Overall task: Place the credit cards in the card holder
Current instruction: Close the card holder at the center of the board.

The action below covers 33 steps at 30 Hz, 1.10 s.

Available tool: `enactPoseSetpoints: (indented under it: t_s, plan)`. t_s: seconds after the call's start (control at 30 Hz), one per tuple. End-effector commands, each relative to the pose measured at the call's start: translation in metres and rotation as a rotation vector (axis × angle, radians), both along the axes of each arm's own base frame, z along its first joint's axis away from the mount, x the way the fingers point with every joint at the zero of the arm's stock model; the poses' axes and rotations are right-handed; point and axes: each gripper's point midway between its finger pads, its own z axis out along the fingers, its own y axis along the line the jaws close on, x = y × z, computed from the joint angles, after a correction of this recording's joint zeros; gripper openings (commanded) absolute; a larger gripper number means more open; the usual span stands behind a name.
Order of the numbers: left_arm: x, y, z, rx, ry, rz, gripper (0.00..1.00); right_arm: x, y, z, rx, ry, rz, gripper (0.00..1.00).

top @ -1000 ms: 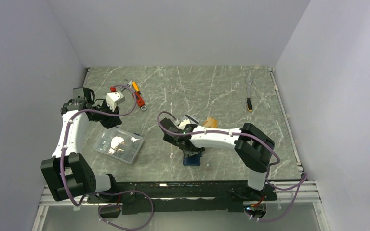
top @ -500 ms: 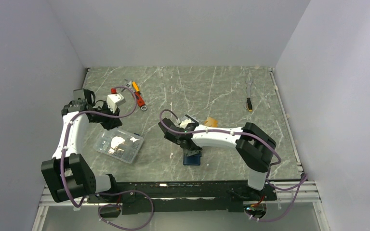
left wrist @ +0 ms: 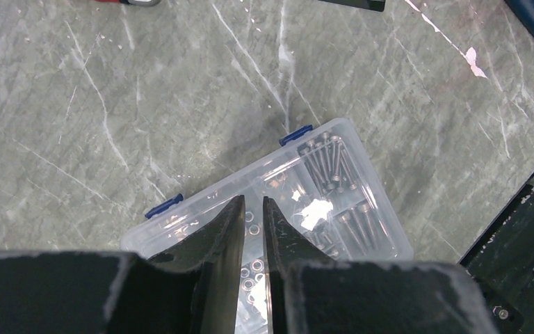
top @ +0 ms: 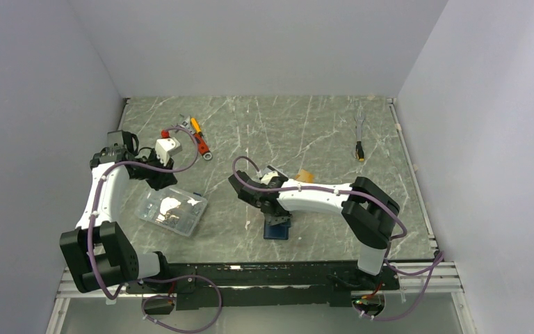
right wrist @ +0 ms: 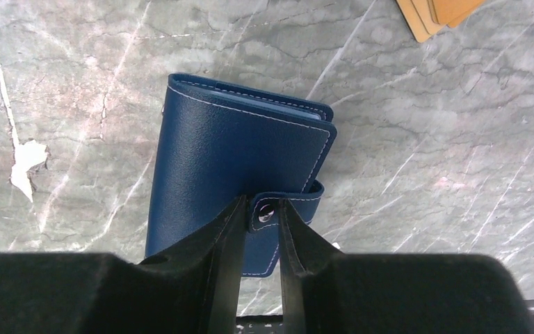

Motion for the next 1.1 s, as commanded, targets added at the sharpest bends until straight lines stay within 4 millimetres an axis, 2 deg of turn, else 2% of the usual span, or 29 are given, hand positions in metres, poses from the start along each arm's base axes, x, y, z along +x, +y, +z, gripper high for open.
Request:
enactPoseSetpoints:
  t_s: [0.0, 0.13, 0.23, 0.3, 0.43, 0.7, 0.87, 0.97, 1.07]
  plan:
    - [0.000, -0.007, 0.007, -0.029, -0.044, -0.038, 0.21, 0.001, 0.013, 0.022, 0.061, -0.023, -0.025, 0.26]
    - [-0.001, -0.008, 0.005, -0.035, -0.039, -0.041, 0.21, 0.000, 0.010, 0.028, 0.029, -0.047, -0.031, 0.23]
    - [-0.002, -0.008, 0.005, -0.035, -0.040, -0.043, 0.20, -0.001, 0.008, 0.032, 0.016, -0.060, -0.034, 0.31]
    - [-0.003, -0.009, 0.005, -0.035, -0.040, -0.045, 0.20, -0.001, 0.008, 0.035, 0.022, -0.069, -0.039, 0.31]
    - [-0.003, -0.009, 0.005, -0.038, -0.041, -0.047, 0.20, -0.002, 0.003, 0.039, 0.013, -0.081, -0.057, 0.24]
    - [-0.003, -0.010, 0.008, -0.042, -0.048, -0.051, 0.20, -0.005, -0.001, 0.032, -0.003, -0.066, -0.066, 0.18]
    - [-0.004, -0.010, 0.008, -0.037, -0.049, -0.054, 0.20, -0.008, 0.003, 0.028, 0.014, -0.045, -0.056, 0.26]
    - [-0.004, -0.011, 0.008, -0.039, -0.048, -0.054, 0.20, -0.008, 0.003, 0.026, 0.016, -0.042, -0.056, 0.26]
    - [-0.004, -0.011, 0.009, -0.043, -0.051, -0.054, 0.20, -0.008, 0.004, 0.025, 0.017, -0.041, -0.058, 0.21]
